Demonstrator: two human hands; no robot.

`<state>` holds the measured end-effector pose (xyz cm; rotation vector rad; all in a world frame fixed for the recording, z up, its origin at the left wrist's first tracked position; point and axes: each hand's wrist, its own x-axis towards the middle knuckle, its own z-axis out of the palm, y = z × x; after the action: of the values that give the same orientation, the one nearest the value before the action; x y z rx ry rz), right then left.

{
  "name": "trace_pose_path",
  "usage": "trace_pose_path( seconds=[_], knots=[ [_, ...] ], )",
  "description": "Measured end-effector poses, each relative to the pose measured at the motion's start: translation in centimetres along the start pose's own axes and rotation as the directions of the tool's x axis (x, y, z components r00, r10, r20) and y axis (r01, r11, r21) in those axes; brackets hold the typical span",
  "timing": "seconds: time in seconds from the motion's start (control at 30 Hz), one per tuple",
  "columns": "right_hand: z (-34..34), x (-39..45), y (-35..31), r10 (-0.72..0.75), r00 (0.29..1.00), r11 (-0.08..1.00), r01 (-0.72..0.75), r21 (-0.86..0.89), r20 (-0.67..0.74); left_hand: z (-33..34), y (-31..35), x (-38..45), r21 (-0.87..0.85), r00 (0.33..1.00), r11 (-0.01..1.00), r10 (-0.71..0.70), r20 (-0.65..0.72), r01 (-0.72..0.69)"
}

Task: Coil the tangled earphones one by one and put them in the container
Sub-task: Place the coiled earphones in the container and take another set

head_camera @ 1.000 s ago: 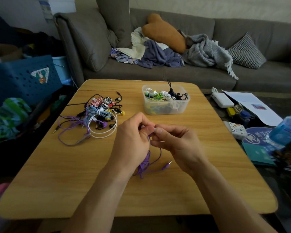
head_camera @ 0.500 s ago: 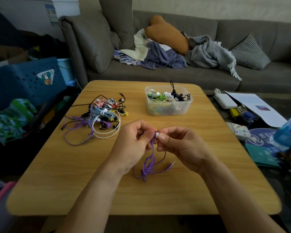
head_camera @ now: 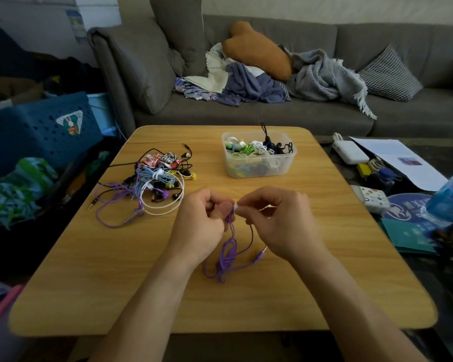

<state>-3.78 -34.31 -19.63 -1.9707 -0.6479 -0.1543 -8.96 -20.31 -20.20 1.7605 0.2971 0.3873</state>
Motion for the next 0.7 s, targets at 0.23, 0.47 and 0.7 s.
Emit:
trace_pose_path(
  seconds=[0.23,0.47,0.7],
  knots=[
    [0.4,-0.3,-0.1,0.251,0.965,0.895,-0.261,0.362,0.075,1.1,-0.4,-0.4,0.235,0.922,0.931,0.329,-0.207,-0.279],
    [0.5,-0.3,0.0,0.392,0.828,0.437,-0.55,0.711,0.4,1.0,-0.1,-0.5,0.393,0.845,0.822,0.507,-0.172,-0.413],
    [0.6,0.6,0.7,-0.031,0.998,0.961,0.015,0.277,0.053,0.1,0.1,-0.1,-0.006,0.995,0.999,0.046,-0.092,-0.047]
  ],
)
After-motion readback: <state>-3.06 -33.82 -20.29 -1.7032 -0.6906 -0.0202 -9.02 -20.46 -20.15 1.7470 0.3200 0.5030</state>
